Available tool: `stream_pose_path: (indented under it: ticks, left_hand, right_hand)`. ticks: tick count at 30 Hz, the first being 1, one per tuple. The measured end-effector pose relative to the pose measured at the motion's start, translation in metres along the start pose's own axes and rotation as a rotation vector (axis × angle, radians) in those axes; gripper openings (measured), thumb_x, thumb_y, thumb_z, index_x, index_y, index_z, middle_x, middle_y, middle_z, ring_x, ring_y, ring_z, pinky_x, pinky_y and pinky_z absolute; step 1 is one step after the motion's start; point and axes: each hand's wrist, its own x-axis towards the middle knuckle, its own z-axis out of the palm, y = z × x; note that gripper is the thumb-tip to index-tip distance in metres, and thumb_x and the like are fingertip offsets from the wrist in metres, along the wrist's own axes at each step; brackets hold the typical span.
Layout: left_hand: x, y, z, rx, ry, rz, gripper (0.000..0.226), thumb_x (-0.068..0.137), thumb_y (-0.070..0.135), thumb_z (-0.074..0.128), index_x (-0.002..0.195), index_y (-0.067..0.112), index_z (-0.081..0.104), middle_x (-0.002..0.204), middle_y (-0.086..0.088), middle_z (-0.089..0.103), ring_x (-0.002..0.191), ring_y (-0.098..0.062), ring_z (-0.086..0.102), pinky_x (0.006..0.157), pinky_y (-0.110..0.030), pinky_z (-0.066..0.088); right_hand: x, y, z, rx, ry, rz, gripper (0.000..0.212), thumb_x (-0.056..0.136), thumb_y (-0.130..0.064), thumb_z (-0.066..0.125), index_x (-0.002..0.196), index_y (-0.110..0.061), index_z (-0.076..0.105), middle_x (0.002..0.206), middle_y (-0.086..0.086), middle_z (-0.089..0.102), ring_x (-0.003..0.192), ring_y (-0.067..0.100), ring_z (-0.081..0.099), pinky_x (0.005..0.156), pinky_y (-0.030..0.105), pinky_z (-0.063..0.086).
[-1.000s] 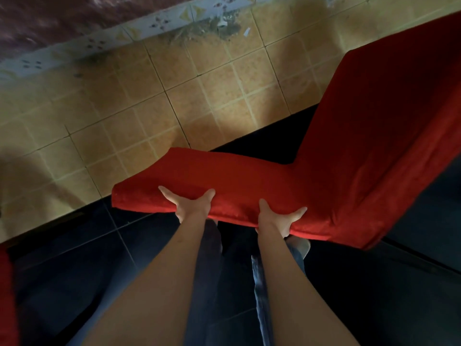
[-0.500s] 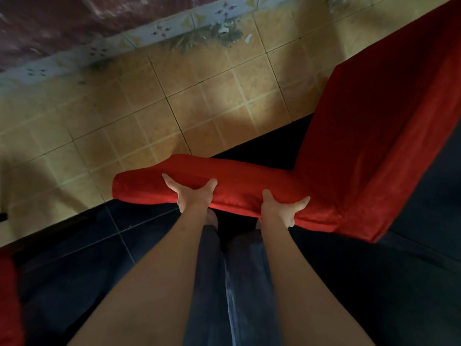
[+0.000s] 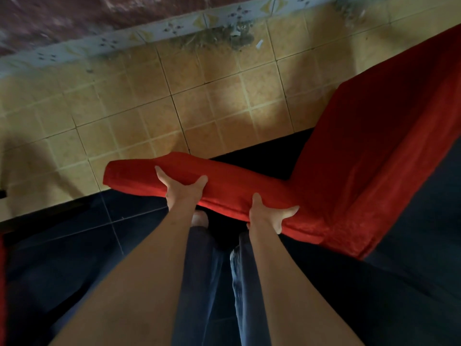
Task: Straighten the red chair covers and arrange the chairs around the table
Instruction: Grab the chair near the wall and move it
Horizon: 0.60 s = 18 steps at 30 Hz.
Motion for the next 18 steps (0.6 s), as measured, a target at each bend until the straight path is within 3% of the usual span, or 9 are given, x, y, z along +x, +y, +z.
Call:
stream_pose_path:
  ticks: [3, 5, 7, 9, 12, 15, 18]
  left_hand:
    - [-0.001, -0.001, 0.001, 0.008, 0.010, 0.002, 0.123, 0.070, 0.047, 0.078, 0.144, 0.045, -0.020, 0.116, -0.015, 0.059, 0.076, -0.024, 0.054, 0.081, -0.043, 0.049]
    - [-0.003, 0.000, 0.002, 0.016, 0.011, -0.015, 0.122, 0.070, 0.050, 0.077, 0.143, 0.047, -0.020, 0.120, -0.016, 0.058, 0.092, -0.032, 0.059, 0.089, -0.045, 0.046]
    - [-0.006, 0.001, 0.001, 0.081, 0.027, -0.026, 0.120, 0.069, 0.059, 0.074, 0.144, 0.046, -0.019, 0.125, -0.016, 0.057, 0.100, -0.034, 0.058, 0.080, -0.036, 0.040]
    - [-0.009, 0.002, 0.000, 0.198, 0.063, -0.018, 0.119, 0.067, 0.073, 0.066, 0.148, 0.042, -0.015, 0.132, -0.013, 0.053, 0.095, -0.030, 0.059, 0.072, -0.028, 0.032]
    - [-0.009, 0.005, 0.001, 0.157, 0.037, -0.025, 0.120, 0.068, 0.069, 0.069, 0.147, 0.041, -0.018, 0.134, -0.018, 0.051, 0.102, -0.032, 0.059, 0.069, -0.034, 0.033]
    - [-0.005, 0.006, -0.002, 0.069, -0.034, -0.024, 0.121, 0.073, 0.058, 0.072, 0.145, 0.041, -0.024, 0.123, -0.021, 0.057, 0.072, -0.023, 0.051, 0.065, -0.035, 0.037]
    - [-0.003, 0.003, -0.009, 0.086, -0.093, 0.003, 0.111, 0.081, 0.057, 0.064, 0.144, 0.041, -0.026, 0.123, -0.021, 0.058, 0.064, -0.019, 0.047, 0.062, -0.030, 0.039]
  right_hand:
    - [-0.004, -0.001, -0.004, -0.042, -0.010, -0.001, 0.111, 0.081, -0.045, 0.072, 0.147, -0.042, -0.017, 0.130, 0.032, 0.041, 0.081, 0.032, 0.065, 0.074, 0.042, 0.057]
    - [-0.006, -0.002, -0.004, -0.019, -0.019, -0.014, 0.111, 0.080, -0.045, 0.073, 0.147, -0.042, -0.016, 0.132, 0.033, 0.039, 0.084, 0.034, 0.065, 0.077, 0.044, 0.057]
    - [-0.006, -0.002, -0.004, -0.008, -0.021, -0.025, 0.113, 0.079, -0.046, 0.074, 0.147, -0.042, -0.016, 0.133, 0.036, 0.038, 0.087, 0.036, 0.065, 0.080, 0.046, 0.057]
    - [-0.006, 0.000, -0.004, -0.008, -0.020, -0.030, 0.116, 0.076, -0.050, 0.075, 0.147, -0.043, -0.016, 0.135, 0.037, 0.037, 0.097, 0.041, 0.063, 0.084, 0.050, 0.056]
    - [-0.007, 0.005, -0.004, 0.001, -0.022, -0.070, 0.118, 0.072, -0.053, 0.077, 0.146, -0.045, -0.015, 0.133, 0.034, 0.042, 0.105, 0.044, 0.058, 0.089, 0.055, 0.052]
    - [-0.011, 0.011, -0.007, -0.007, -0.033, -0.128, 0.113, 0.074, -0.054, 0.074, 0.147, -0.046, -0.011, 0.129, 0.027, 0.048, 0.086, 0.035, 0.063, 0.084, 0.054, 0.054]
    - [-0.018, 0.017, -0.010, -0.089, -0.041, -0.196, 0.106, 0.081, -0.049, 0.071, 0.149, -0.042, -0.010, 0.130, 0.021, 0.051, 0.065, 0.021, 0.056, 0.062, 0.039, 0.058]
